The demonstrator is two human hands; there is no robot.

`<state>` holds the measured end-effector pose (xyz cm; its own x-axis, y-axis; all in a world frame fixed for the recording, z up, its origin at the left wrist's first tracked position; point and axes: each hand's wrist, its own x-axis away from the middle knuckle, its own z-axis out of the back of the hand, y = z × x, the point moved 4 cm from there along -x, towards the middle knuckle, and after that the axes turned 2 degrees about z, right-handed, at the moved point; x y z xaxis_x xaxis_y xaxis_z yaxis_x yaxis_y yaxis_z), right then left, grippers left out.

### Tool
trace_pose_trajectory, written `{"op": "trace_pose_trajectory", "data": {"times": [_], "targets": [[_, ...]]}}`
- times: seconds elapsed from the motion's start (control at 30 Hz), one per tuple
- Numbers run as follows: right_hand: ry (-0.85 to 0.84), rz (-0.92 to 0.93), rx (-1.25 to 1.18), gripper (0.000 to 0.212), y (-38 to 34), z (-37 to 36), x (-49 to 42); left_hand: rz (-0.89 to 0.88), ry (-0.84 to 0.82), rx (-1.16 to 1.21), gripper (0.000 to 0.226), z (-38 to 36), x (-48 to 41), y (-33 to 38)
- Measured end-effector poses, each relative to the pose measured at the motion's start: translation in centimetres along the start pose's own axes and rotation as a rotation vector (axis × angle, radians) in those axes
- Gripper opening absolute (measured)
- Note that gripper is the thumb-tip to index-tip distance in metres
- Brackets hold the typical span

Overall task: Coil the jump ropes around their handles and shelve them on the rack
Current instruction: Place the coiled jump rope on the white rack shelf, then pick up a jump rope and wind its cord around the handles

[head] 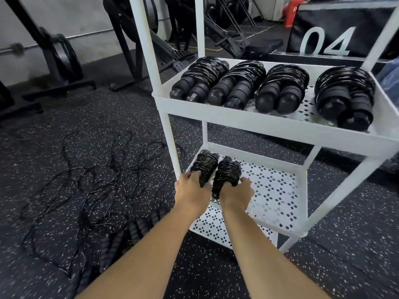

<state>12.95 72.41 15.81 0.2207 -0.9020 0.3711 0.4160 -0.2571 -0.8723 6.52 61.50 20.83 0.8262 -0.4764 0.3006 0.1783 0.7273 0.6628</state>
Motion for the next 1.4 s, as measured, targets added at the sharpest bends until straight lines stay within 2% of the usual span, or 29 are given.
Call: {"op": "trace_pose_trajectory", "data": {"times": [0.1,0.37,0.6,0.8,0.93,1.03,1.13,1.23,1.4], "targets": [[-0.018,-0.002,0.02,0.041,-0.1,-0.2,0.2,0.0,-0.063,-0.005,0.025,-0.9,-0.6,-0.4],[-0.073,-0.007,0.19,0.045,-0.1,-0.5,0.1,0.005,-0.121,-0.067,0.037,-2.0,-1.2,-0.9],[-0.087,-0.041,0.127,0.045,-1.1,0.4,1.5,0.002,-0.128,-0.03,0.023,-0.5,-0.3,0.0],[-0.155,0.103,0.105,0.044,-3.9,0.9,4.5,-0.019,-0.101,-0.011,0.029,3.4,3.4,1.7],[-0.336,0.222,0.054,0.048,-5.8,-0.3,9.6,-0.009,-0.001,-0.087,0.031,7.7,6.7,1.6],[-0.527,0.368,0.036,0.032,-6.8,-2.2,14.7,0.037,0.104,-0.128,0.033,12.2,10.3,-0.2],[-0.745,0.323,-0.008,0.013,-7.2,-3.6,19.7,0.1,0.203,-0.114,0.033,16.9,14.0,-3.3],[-0.928,0.233,-0.017,0.019,-7.5,-4.6,24.2,0.199,0.308,-0.091,0.033,21.4,18.0,-7.5],[-1.045,0.185,0.042,0.016,-6.9,-7.8,29.3,0.327,0.45,-0.025,0.032,26.4,22.7,-13.8]]}}
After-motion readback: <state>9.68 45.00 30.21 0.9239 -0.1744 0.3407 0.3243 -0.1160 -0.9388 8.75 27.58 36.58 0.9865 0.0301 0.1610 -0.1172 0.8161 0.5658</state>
